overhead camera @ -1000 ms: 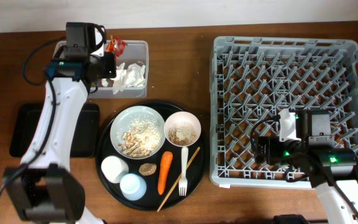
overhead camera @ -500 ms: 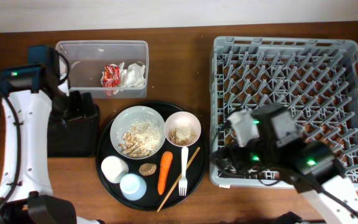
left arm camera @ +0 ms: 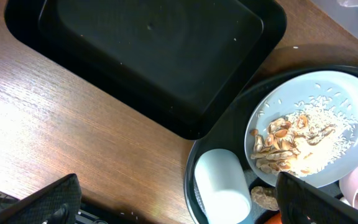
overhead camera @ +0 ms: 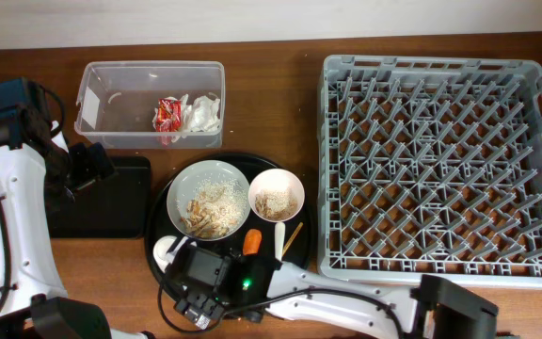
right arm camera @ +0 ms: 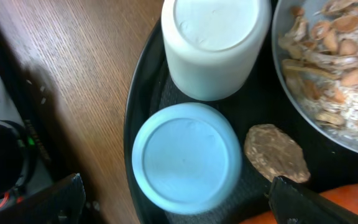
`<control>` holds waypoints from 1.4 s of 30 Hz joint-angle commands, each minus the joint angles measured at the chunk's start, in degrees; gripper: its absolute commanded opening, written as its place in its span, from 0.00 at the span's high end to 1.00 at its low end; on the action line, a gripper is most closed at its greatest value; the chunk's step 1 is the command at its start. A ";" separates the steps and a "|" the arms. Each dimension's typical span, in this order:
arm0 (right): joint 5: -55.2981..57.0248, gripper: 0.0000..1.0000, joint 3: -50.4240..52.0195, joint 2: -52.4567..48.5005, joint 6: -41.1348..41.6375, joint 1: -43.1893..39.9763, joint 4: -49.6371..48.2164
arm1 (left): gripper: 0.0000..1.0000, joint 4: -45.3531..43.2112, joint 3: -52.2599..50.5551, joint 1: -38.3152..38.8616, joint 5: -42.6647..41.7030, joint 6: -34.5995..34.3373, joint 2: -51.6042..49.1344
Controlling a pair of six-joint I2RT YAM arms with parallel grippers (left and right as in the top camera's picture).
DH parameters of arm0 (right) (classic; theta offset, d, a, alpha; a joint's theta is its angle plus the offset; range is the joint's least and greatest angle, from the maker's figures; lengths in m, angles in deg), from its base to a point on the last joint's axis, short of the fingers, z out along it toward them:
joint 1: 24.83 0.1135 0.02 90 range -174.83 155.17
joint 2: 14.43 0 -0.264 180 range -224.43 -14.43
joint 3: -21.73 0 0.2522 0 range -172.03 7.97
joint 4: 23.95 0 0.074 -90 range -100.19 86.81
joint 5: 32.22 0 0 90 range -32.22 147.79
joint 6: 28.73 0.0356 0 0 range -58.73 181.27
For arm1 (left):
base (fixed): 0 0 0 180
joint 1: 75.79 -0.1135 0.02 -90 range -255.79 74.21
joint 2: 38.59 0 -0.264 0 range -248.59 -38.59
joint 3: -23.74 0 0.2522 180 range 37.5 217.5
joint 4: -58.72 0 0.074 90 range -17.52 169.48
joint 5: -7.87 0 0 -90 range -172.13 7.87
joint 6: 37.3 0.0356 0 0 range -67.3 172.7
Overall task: Sort waste into correct bins and load items into the dishwasher rack
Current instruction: 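Grasp the white cup with the right gripper and place it in the rack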
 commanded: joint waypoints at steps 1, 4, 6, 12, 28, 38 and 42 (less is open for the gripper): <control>3.80 0.02 -0.63 -2.12 0.33 0.92 -1.46 | 0.01 -0.02 -0.17 -0.04 0.20 -0.59 1.31; 4.96 0.03 -0.63 -4.37 0.33 0.94 -3.21 | 0.01 -0.02 -0.17 -0.04 0.17 -0.59 1.31; 5.07 0.11 -0.63 -5.11 0.33 0.92 -3.76 | 0.01 -0.02 -0.17 -0.04 0.17 -0.59 1.31; 7.06 0.40 -0.63 -5.01 0.37 0.87 -4.04 | 0.01 0.00 -0.17 -0.04 0.17 -0.59 1.31; 9.90 0.41 -1.79 26.12 0.31 -52.59 24.04 | 0.01 -0.20 -0.17 -0.04 0.17 -0.61 1.31; 9.90 0.43 -1.25 24.04 2.10 -111.43 26.86 | 0.01 -0.37 -0.17 0.02 0.00 -0.63 1.31; 14.86 0.44 -1.09 18.91 4.00 -112.13 25.83 | 0.01 -0.37 -0.17 0.02 0.00 -0.79 1.31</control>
